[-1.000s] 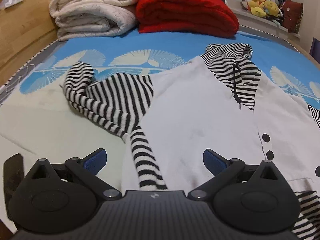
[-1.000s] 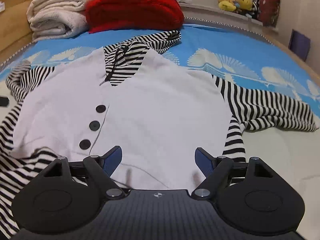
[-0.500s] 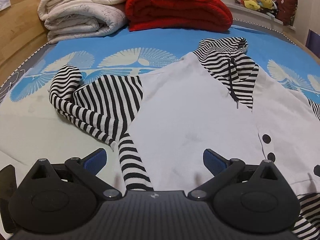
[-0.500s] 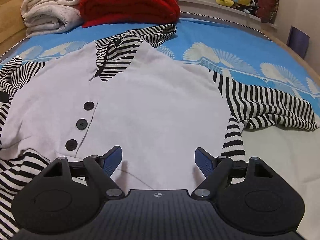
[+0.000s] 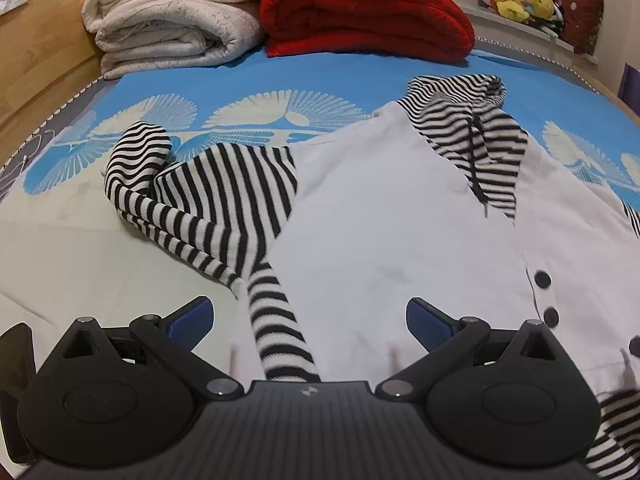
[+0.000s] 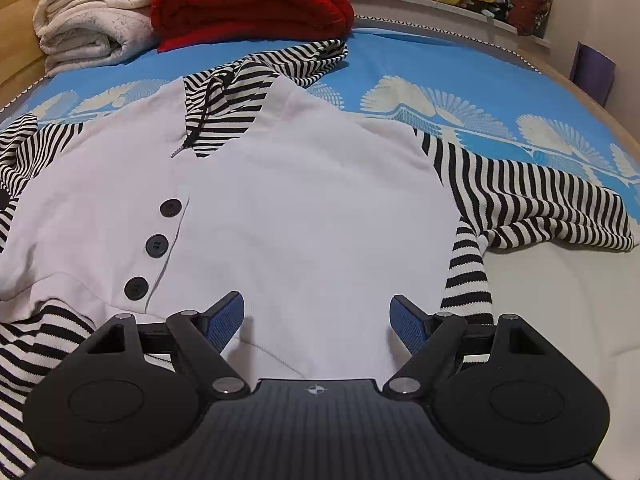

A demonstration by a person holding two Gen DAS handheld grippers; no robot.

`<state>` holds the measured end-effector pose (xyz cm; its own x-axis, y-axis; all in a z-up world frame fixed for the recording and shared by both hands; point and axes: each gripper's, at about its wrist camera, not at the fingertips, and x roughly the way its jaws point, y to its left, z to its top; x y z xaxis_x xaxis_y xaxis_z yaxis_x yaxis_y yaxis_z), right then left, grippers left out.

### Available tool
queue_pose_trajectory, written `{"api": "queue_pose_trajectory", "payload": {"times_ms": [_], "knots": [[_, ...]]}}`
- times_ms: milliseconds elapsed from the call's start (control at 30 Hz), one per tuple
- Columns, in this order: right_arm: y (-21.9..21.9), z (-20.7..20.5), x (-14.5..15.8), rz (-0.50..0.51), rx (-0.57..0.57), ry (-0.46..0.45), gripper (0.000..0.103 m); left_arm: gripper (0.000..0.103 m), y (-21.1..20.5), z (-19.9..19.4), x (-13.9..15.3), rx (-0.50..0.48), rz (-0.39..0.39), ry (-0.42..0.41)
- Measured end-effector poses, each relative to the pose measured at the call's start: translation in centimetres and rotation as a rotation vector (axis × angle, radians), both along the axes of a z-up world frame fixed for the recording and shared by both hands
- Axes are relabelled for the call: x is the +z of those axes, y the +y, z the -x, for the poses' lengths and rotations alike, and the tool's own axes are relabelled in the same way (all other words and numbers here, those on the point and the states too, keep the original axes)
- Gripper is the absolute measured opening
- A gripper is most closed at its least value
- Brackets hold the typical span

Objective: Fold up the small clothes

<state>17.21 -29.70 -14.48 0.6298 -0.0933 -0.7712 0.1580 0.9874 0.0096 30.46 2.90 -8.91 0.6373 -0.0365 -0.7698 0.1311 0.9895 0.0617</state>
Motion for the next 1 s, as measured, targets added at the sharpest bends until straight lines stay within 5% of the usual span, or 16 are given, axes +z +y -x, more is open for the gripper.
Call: {"api": "queue_pose_trajectory", "payload": {"times_ms": [133,200,300,367,500,633,667,700,733,767,900,1000], "knots": [[-0.3,-0.2,0.0,-0.007,-0.017,0.002,0.081,0.103,6.3,-4.9,2.3,0.240,0.024,-0.114],[-0.5,-0.3,-0.2,-0.015,-0.023,0.008,0.081,0.103,11.7,-8.3,2.9,0.403,0.142,-0.132],[-0.4,-0.5,-0.6,-0.014,-0.026,0.024,0.081,0.102,19.2,-12.5,1.3,0.544,0.419,-0.071],[-0.2,-0.8,-0.9,-0.008,-0.025,0.036,0.081,0.101,21.4,-13.9,-0.5,0.567,0.517,-0.036],[0.2,-1.6,-1.8,0.009,-0.017,0.062,0.081,0.101,21.6,-16.6,-2.9,0.559,0.474,0.017],[0.4,-2.1,-2.4,0.013,-0.016,0.078,0.081,0.101,21.6,-18.6,-4.8,0.514,0.568,0.085],[0.5,-2.1,-2.4,0.015,-0.015,0.079,0.081,0.090,21.5,-18.8,-5.2,0.516,0.572,0.090],[0.5,-2.1,-2.5,0.016,-0.015,0.079,0.081,0.048,21.5,-18.8,-5.3,0.528,0.550,0.083],[0.5,-2.1,-2.4,0.015,-0.017,0.080,0.081,0.023,21.9,-18.9,-5.4,0.542,0.537,0.086],[0.4,-2.1,-2.4,0.015,-0.018,0.079,0.081,0.009,22.8,-18.6,-5.2,0.588,0.571,0.093],[0.3,-1.8,-1.5,0.011,-0.024,0.053,0.081,0.008,26.7,-15.7,-3.2,0.783,0.755,0.033],[0.2,-1.4,-0.6,0.002,-0.014,0.021,0.081,0.008,23.5,-14.7,0.6,0.707,0.738,-0.039]]}}
